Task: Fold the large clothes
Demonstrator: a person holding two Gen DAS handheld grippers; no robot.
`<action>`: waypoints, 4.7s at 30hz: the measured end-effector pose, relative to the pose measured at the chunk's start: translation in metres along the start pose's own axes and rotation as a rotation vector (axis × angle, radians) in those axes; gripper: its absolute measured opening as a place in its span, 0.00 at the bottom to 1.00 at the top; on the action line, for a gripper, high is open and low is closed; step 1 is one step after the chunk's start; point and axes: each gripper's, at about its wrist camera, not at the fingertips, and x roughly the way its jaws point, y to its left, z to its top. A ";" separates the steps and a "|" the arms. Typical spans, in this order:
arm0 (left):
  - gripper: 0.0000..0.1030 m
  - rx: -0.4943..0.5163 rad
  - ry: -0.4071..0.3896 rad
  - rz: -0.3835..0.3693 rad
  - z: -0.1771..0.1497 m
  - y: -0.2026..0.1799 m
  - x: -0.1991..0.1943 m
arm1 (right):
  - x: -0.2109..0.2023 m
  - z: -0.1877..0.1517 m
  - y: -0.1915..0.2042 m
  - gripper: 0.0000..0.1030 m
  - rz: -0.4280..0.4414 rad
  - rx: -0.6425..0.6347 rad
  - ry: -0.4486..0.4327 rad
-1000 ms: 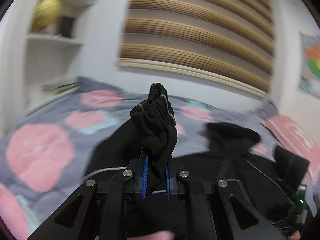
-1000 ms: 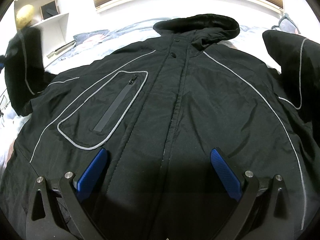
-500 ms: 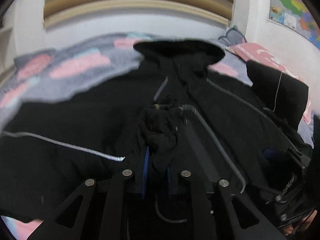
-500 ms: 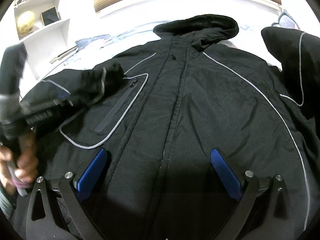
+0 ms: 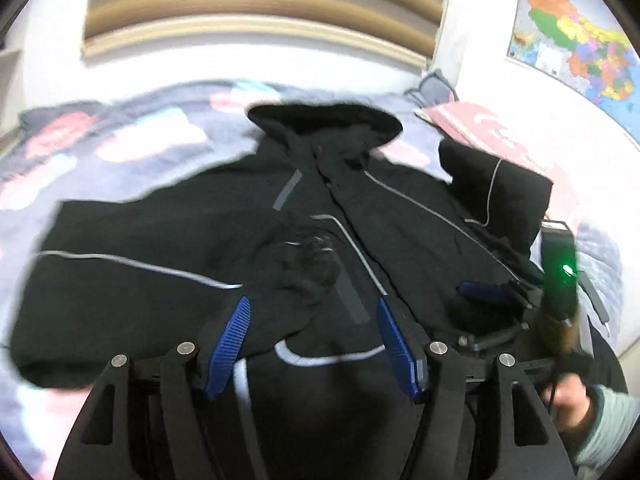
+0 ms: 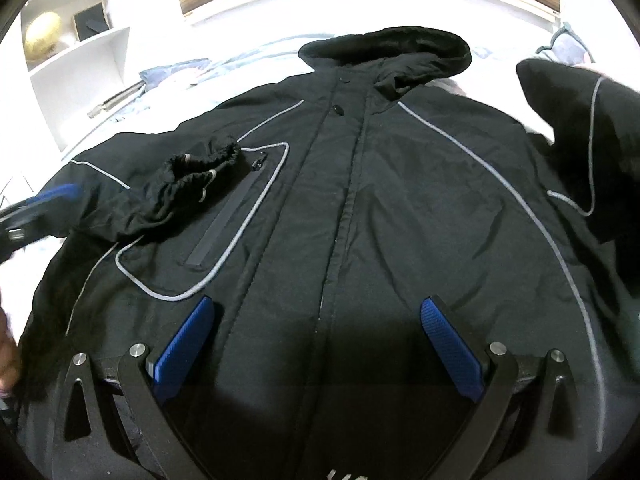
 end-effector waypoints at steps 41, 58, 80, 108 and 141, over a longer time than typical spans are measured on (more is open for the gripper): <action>0.65 -0.131 -0.051 0.164 0.042 0.033 -0.021 | -0.089 0.121 -0.041 0.32 -0.188 0.016 -0.140; 0.65 -0.077 0.159 0.246 0.004 0.013 0.115 | -0.010 0.058 -0.118 0.44 -0.304 0.105 0.113; 0.71 -0.074 0.062 0.210 -0.006 0.015 0.109 | 0.022 0.051 -0.082 0.76 -0.338 0.018 0.064; 0.73 -0.028 0.148 -0.019 0.026 -0.160 0.188 | -0.175 0.062 -0.309 0.79 -0.293 0.322 -0.179; 0.79 0.031 0.093 -0.001 0.013 -0.169 0.194 | -0.203 0.062 -0.487 0.23 -0.651 0.531 -0.204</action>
